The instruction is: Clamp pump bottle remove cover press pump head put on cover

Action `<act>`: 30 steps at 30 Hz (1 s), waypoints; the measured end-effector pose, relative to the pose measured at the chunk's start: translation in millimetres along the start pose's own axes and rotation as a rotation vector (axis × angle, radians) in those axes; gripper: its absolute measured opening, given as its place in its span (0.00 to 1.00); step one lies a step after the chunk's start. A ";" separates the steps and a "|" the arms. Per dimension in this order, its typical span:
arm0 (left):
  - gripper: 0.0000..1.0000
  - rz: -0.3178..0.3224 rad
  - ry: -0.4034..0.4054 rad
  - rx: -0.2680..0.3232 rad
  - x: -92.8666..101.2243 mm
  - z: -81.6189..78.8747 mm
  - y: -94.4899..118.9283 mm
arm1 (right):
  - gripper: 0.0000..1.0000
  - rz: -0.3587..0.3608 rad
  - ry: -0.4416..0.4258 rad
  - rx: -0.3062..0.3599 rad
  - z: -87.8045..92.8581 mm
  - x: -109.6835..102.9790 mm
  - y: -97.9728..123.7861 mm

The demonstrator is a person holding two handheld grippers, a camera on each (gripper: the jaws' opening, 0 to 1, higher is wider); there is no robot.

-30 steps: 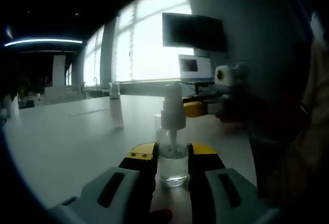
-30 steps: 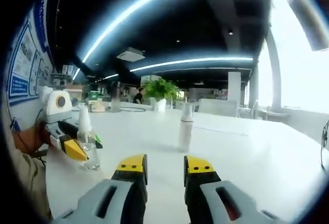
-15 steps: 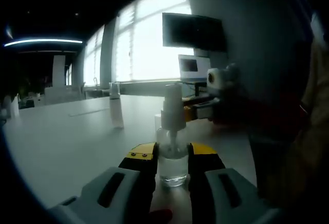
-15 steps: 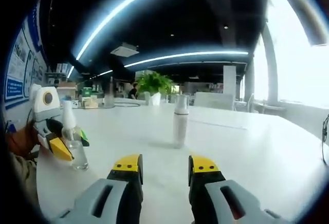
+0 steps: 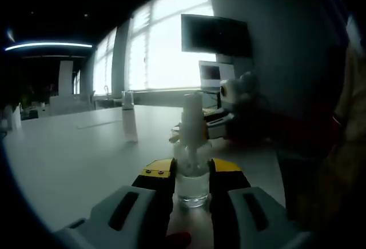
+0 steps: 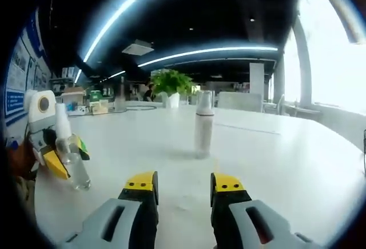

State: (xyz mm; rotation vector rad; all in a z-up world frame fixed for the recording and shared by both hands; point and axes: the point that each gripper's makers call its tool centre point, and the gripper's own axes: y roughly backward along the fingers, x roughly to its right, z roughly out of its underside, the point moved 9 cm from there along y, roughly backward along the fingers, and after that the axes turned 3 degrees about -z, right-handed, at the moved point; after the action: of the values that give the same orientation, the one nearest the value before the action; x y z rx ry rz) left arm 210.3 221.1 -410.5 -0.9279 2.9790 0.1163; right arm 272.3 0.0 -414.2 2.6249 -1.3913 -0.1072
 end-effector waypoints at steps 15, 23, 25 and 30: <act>0.15 -0.001 -0.003 0.000 0.0 0.0 0.1 | 0.17 0.019 0.002 -0.006 2.9 1.1 -2.1; 0.15 0.000 -0.003 0.001 -0.2 0.4 0.0 | 0.12 0.032 -0.003 -0.007 4.0 3.0 -1.7; 0.15 0.000 -0.003 0.000 -0.3 0.5 0.0 | 0.12 0.033 -0.005 -0.007 4.2 3.5 -1.7; 0.15 0.000 -0.004 0.001 0.2 0.5 0.0 | 0.12 0.033 0.001 -0.004 4.1 3.6 -1.7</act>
State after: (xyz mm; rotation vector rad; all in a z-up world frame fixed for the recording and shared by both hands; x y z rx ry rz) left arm 210.2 221.0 -411.0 -0.9265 2.9754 0.1170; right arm 275.1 -2.5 -418.5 2.5972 -1.4316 -0.1049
